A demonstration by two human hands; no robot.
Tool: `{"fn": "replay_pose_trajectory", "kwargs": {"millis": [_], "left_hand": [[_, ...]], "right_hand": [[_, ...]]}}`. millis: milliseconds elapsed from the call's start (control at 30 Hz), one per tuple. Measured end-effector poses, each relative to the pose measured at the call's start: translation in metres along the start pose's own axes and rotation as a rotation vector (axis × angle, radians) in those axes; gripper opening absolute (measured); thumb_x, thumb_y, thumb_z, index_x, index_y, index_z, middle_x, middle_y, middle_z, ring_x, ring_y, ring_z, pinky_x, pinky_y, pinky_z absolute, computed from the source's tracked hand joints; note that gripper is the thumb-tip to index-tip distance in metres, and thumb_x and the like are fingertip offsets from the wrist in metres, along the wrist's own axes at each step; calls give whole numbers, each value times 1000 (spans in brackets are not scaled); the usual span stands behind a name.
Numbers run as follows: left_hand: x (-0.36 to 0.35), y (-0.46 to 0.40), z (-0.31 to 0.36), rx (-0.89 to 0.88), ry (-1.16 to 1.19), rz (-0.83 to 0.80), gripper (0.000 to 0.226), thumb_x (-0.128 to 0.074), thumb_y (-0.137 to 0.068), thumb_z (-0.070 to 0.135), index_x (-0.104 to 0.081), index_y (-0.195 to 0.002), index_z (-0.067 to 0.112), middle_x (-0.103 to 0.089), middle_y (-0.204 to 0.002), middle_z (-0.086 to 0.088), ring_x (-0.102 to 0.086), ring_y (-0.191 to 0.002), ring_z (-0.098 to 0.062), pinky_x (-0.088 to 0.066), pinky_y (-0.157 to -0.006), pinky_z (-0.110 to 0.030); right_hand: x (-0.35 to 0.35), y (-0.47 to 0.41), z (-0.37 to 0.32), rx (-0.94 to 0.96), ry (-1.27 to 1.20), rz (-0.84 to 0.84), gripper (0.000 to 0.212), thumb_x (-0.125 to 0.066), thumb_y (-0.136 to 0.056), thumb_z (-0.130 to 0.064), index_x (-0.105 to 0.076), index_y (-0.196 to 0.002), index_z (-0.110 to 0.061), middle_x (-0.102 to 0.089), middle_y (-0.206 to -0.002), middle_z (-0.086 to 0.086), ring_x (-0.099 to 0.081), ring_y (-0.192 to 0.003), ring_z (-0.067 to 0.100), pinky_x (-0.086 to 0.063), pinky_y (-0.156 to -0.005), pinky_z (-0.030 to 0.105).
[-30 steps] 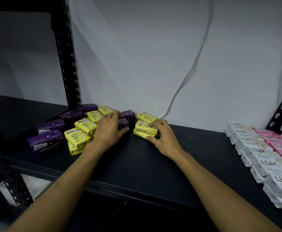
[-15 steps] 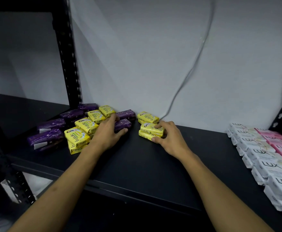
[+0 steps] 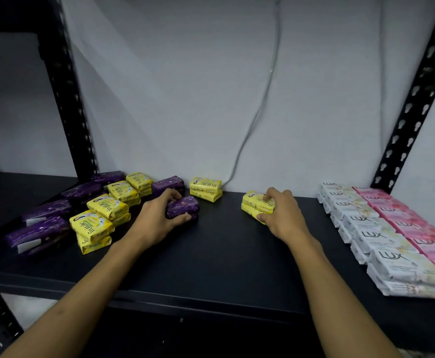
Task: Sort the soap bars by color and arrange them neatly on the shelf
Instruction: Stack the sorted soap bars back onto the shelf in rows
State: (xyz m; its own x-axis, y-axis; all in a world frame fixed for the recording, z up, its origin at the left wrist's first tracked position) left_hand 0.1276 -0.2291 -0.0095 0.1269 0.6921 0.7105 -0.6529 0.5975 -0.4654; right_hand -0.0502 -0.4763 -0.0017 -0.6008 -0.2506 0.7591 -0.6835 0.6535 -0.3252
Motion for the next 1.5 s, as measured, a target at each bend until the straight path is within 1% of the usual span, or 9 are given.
{"fn": "replay_pose_trajectory", "kwargs": {"millis": [133, 367, 533, 700, 900, 1067, 1267, 1400, 1500], "left_hand": [[-16, -3, 17, -83, 17, -74, 49, -80, -79, 45, -53, -116, 28, -62, -110, 8, -59, -101, -7, -40, -85, -18], [-63, -18, 77, -216, 131, -228, 48, -81, -79, 43, -54, -116, 25, -64, -103, 11, -59, -89, 4, -41, -78, -8], [-73, -25, 83, -266, 160, -218, 68, -86, -70, 48, -52, -126, 30, -60, -121, 7, -57, -110, -10, -45, -97, -27], [-58, -23, 57, -120, 306, -194, 85, -92, -59, 50, -46, -129, 40, -61, -120, 11, -62, -105, -5, -50, -96, -27], [-68, -21, 63, -108, 365, -229, 75, -92, -66, 41, -48, -127, 42, -65, -112, 5, -65, -98, 0, -51, -88, -13], [-71, -25, 64, -121, 351, -230, 51, -89, -70, 37, -60, -112, 36, -70, -103, 14, -66, -96, 1, -52, -91, -20], [-72, -31, 60, -90, 355, -227, 53, -91, -68, 37, -64, -113, 33, -71, -102, 15, -66, -96, 4, -48, -89, -11], [-75, -37, 59, -88, 291, -216, 53, -88, -71, 40, -61, -117, 34, -69, -108, 14, -65, -99, 3, -47, -91, -14], [-76, -37, 66, -167, 128, -227, 54, -78, -81, 46, -53, -127, 32, -63, -119, 12, -59, -108, -3, -50, -97, -29]], "right_hand": [[13, 3, 11, -156, 157, 149, 32, -70, -87, -21, -53, -114, -18, -40, -113, 9, -49, -76, 31, -40, -67, 36], [13, 12, 13, -194, 86, 220, 50, -74, -87, -33, -52, -129, -16, -37, -129, 12, -55, -106, 34, -49, -80, 41], [33, 13, 33, -143, -101, 69, 71, -83, -78, -28, -46, -138, -16, -53, -129, 11, -54, -117, 29, -42, -91, 33], [64, -5, 40, -77, 204, -77, 83, -85, -74, -29, -37, -142, -20, -49, -136, 12, -51, -121, 29, -47, -97, 44], [58, -31, 22, 135, 278, -416, 107, -92, -65, -28, -27, -149, -28, -30, -151, 4, -38, -135, 28, -39, -105, 38], [36, -51, 29, 181, 148, -548, 95, -91, -67, -22, -41, -147, -34, -37, -146, -1, -38, -136, 20, -34, -109, 28], [34, -56, 33, 149, 146, -483, 78, -89, -70, -33, -55, -140, -28, -44, -116, -5, -49, -117, 15, -36, -93, 17], [27, -57, 36, -18, 344, -327, 82, -80, -75, -50, -46, -146, -28, -36, -139, 10, -43, -131, 29, -38, -106, 34], [28, -52, 41, -129, 484, -219, 76, -65, -83, -61, -42, -146, -25, -32, -144, 14, -43, -128, 37, -41, -101, 42]]}}
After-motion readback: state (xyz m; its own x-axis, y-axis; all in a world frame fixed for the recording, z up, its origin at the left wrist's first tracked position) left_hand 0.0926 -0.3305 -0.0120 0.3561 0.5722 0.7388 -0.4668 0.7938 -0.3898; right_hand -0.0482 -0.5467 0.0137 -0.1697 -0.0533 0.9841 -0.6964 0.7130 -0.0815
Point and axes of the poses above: each hand's wrist, its own y-axis away from the middle knuckle, its own x-axis out of the back of the hand, z = x × y, the point moved 5 cm from there along -y, towards the middle knuckle
